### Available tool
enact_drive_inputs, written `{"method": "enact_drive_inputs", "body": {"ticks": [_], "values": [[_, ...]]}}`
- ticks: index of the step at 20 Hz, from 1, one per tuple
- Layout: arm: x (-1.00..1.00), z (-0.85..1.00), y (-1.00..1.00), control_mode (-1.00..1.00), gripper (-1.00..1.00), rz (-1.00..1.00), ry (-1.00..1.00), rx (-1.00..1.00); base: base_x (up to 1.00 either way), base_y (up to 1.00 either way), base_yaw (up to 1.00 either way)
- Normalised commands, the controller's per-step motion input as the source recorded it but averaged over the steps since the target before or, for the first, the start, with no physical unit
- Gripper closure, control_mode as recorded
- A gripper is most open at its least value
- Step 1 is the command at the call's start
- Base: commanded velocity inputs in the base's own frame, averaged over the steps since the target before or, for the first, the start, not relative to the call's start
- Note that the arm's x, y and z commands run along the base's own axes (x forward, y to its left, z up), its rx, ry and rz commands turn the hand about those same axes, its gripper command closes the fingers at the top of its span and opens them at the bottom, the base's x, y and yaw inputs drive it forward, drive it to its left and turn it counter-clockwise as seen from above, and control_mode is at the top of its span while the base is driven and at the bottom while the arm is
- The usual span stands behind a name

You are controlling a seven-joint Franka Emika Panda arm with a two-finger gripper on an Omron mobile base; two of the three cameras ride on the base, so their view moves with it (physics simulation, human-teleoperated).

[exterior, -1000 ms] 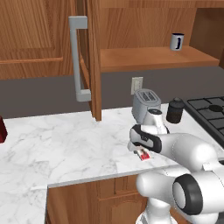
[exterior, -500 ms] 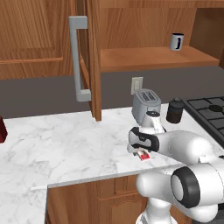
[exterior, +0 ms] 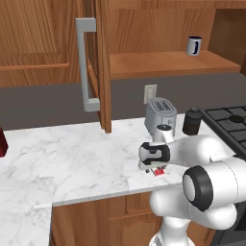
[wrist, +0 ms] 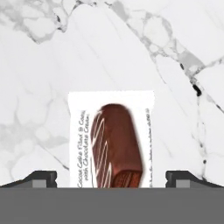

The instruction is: Pick the bar and yogurt from the counter and place them in the cabinets closest to them.

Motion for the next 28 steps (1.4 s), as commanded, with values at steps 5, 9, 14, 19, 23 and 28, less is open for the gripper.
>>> {"method": "enact_drive_inputs", "body": {"ticks": [5, 9, 14, 19, 23, 28], "values": [[0.00, -0.25, 0.00, -1.00, 1.00, 0.00, 0.00, -0.01, 0.00, 0.00, 0.00], [0.00, -0.02, 0.00, -1.00, 1.00, 0.00, 0.00, 0.00, 0.00, 0.00, 0.00], [0.00, 0.00, 0.00, -1.00, 1.00, 0.00, 0.00, 0.00, 0.00, 0.00, 0.00], [0.00, 0.22, 0.00, -1.00, 1.00, 0.00, -0.01, 0.00, 0.00, 0.00, 0.00], [0.00, 0.55, 0.00, -1.00, 1.00, 0.00, 0.00, 0.00, 0.00, 0.00, 0.00], [0.00, 0.66, 0.00, -1.00, 1.00, 0.00, 0.03, 0.00, 0.00, 0.00, 0.00]]}}
